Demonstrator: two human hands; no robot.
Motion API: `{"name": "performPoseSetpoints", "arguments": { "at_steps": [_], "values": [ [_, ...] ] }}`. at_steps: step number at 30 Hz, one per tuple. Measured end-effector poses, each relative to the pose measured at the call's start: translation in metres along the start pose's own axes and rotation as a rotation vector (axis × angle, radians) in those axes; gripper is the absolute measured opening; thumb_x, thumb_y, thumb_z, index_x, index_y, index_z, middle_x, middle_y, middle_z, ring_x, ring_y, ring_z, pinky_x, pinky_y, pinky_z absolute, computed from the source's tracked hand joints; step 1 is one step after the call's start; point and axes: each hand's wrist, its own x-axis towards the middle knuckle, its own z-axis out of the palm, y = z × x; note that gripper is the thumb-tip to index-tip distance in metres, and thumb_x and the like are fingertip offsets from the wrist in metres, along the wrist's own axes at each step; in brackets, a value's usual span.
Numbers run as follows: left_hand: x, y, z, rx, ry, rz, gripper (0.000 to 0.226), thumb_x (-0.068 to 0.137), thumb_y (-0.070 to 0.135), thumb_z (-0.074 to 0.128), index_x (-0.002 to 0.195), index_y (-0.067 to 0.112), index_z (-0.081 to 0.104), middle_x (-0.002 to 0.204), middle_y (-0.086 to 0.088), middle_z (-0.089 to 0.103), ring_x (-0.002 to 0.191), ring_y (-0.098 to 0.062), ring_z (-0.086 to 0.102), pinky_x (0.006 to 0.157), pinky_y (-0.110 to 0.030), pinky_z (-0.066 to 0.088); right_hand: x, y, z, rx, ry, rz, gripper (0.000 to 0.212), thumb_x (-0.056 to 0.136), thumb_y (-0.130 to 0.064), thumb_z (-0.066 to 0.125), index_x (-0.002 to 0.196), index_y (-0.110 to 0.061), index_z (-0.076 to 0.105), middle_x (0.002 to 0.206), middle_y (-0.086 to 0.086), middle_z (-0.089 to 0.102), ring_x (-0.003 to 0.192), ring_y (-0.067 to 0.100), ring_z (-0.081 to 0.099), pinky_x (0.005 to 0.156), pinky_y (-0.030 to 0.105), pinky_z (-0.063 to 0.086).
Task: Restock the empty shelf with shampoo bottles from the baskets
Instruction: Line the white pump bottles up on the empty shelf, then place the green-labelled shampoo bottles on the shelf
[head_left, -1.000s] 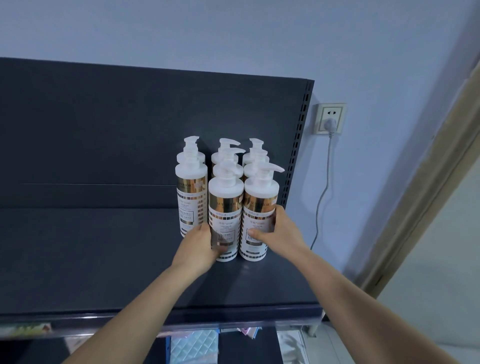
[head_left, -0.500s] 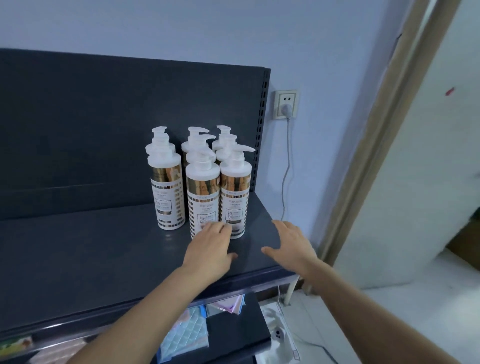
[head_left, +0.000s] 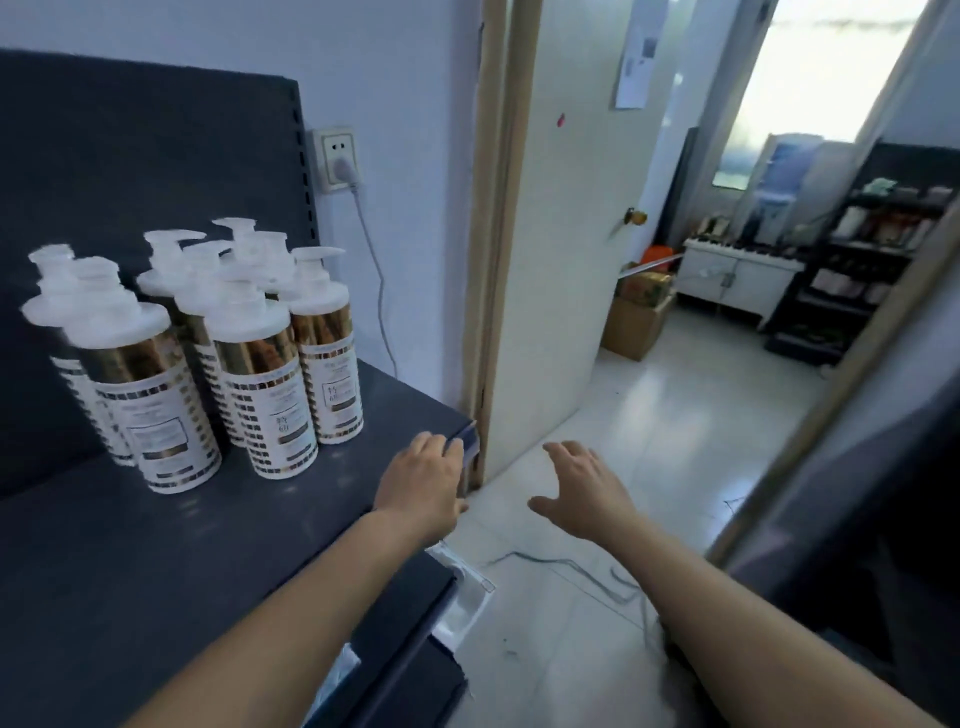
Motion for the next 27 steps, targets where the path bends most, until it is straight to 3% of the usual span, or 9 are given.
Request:
{"name": "performPoseSetpoints", "arguments": {
  "at_steps": [8,21,27],
  "values": [
    [-0.027,0.066,0.015,-0.038,-0.042,0.242,0.055,0.087,0.043,0.063,0.130,0.014,0.042,0.134,-0.005,0.048,0.125,-0.024,0.041,0.101,-0.035,0.040,-0.105,0.055,0.013,-0.044,-0.011,0.289,0.070,0.089,-0.044,0.064,0.144,-0.014,0.034,0.145,0.008,0.044,0.134,0.029,0.039,0.107,0.039,0.038],
    [-0.152,0.166,0.032,-0.093,-0.183,0.519,0.060,0.089,0.039,0.063,0.137,0.012,0.040,0.139,-0.005,0.046,0.132,-0.024,0.037,0.101,-0.036,0.040,-0.320,0.083,0.059,0.033,-0.025,0.608,0.058,0.087,-0.044,0.066,0.134,-0.018,0.044,0.138,0.007,0.046,0.129,0.029,0.041,0.102,0.041,0.042],
    [-0.209,0.204,0.041,-0.077,-0.230,0.690,0.062,0.090,0.041,0.061,0.140,0.014,0.036,0.139,-0.004,0.045,0.132,-0.023,0.036,0.101,-0.035,0.040,-0.413,0.080,0.076,0.058,-0.034,0.795,0.068,0.088,-0.046,0.064,0.142,-0.014,0.038,0.142,0.009,0.043,0.133,0.029,0.038,0.105,0.041,0.041]
  ]
}}
